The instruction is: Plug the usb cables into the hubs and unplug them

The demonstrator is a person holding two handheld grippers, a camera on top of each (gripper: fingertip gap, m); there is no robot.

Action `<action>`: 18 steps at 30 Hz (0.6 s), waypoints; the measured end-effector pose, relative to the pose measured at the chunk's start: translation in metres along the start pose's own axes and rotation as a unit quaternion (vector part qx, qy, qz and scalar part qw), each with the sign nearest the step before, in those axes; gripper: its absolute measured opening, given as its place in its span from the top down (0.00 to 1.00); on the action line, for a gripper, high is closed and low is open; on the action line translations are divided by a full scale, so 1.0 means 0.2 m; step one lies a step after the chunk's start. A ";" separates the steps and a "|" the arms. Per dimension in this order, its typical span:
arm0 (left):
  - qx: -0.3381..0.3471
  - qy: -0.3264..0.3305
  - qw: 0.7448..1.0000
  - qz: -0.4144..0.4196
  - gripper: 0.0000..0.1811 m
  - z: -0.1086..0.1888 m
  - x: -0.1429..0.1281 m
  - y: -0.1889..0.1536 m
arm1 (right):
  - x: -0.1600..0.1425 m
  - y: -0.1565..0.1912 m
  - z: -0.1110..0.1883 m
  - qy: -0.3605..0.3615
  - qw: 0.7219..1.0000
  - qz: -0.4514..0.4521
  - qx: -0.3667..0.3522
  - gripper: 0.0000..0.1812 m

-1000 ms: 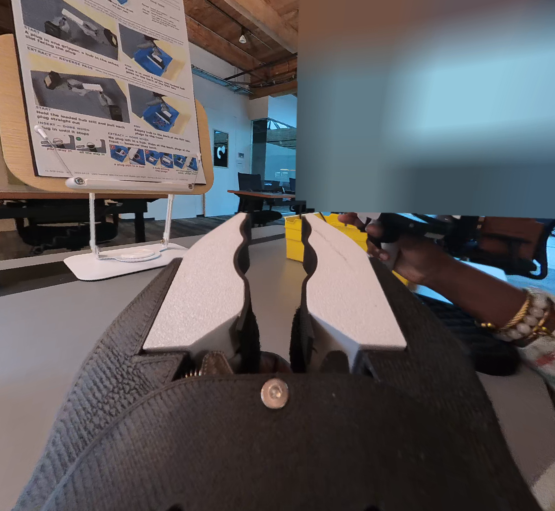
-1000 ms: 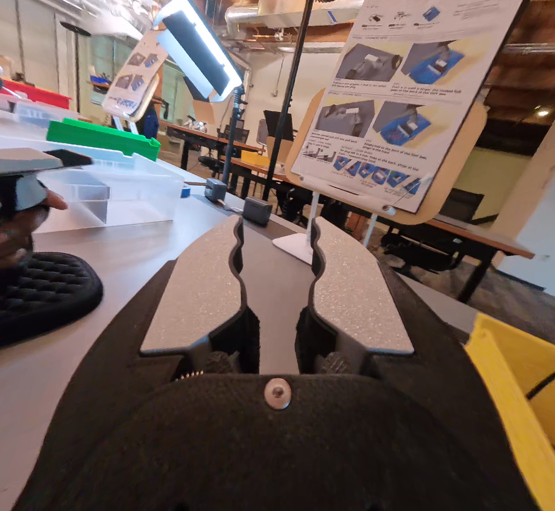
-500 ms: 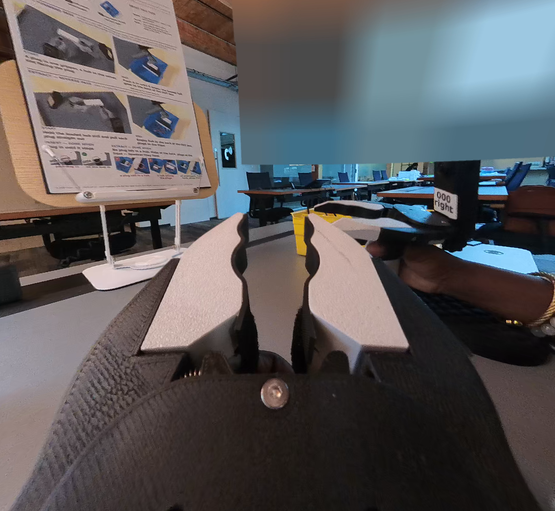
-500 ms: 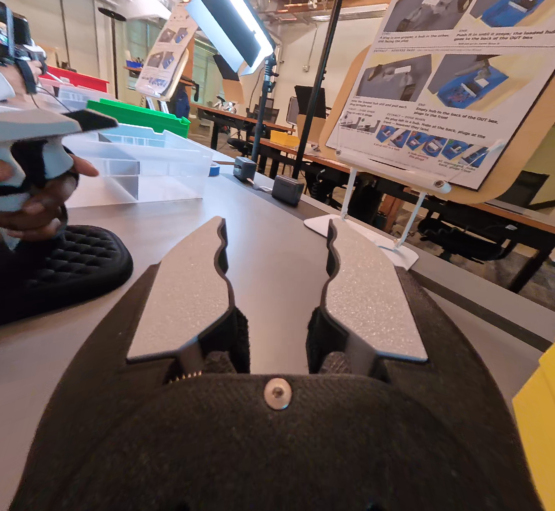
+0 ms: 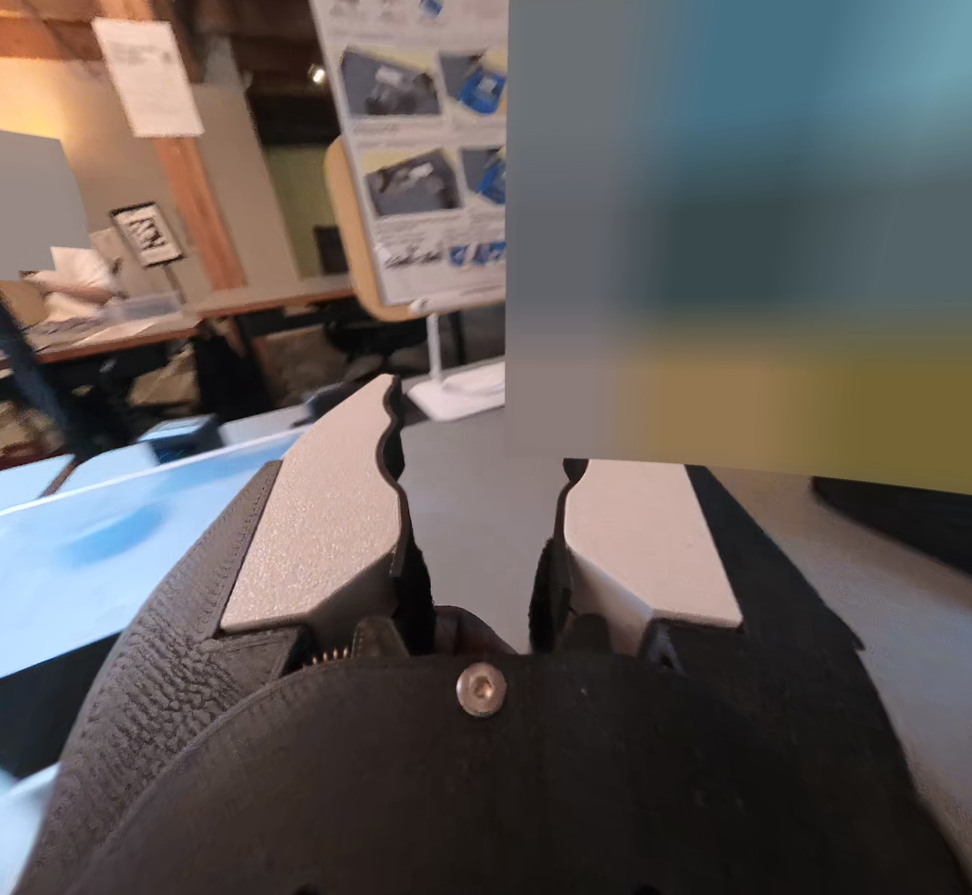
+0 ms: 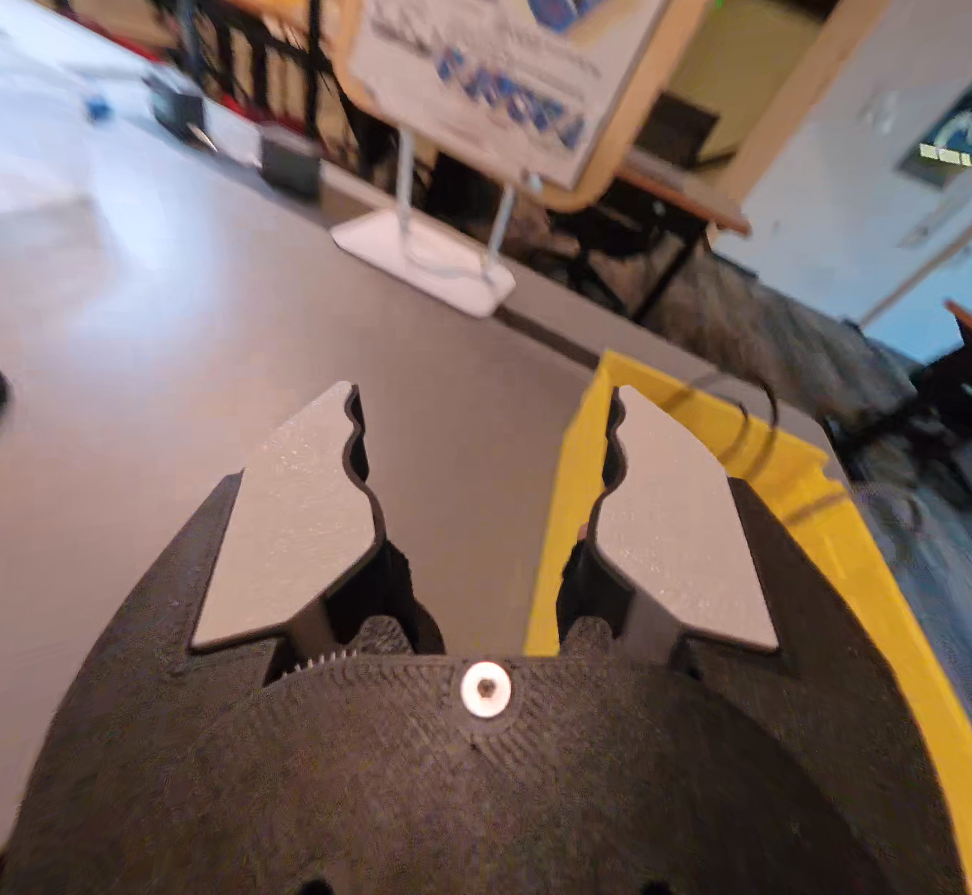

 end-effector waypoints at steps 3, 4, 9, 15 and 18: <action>0.029 0.114 0.993 -0.008 0.67 0.07 -0.11 0.14 | -0.15 -0.10 0.04 0.126 0.991 -0.043 -0.002 0.47; 0.020 0.158 0.987 -0.003 0.66 0.09 -0.15 0.16 | -0.20 -0.11 0.05 0.168 0.983 -0.067 0.012 0.42; 0.005 0.327 0.944 -0.044 0.69 0.11 -0.35 0.18 | -0.37 -0.13 0.05 0.268 0.962 -0.053 -0.008 0.39; 0.021 0.317 0.948 -0.030 0.83 0.03 -0.45 0.19 | -0.47 -0.15 0.02 0.301 0.952 -0.045 -0.028 0.74; 0.042 0.301 0.953 -0.011 0.86 0.01 -0.46 0.20 | -0.49 -0.18 0.01 0.314 0.948 -0.020 -0.051 0.92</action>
Point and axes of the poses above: each gripper's, where its closed fingertips meet, z back along the fingers, x out of its top, y = z × x across the jaws, the point moved 7 cm from there along z, back along the fingers, and after that the axes turned 3 degrees about y, right-handed, at the moved point
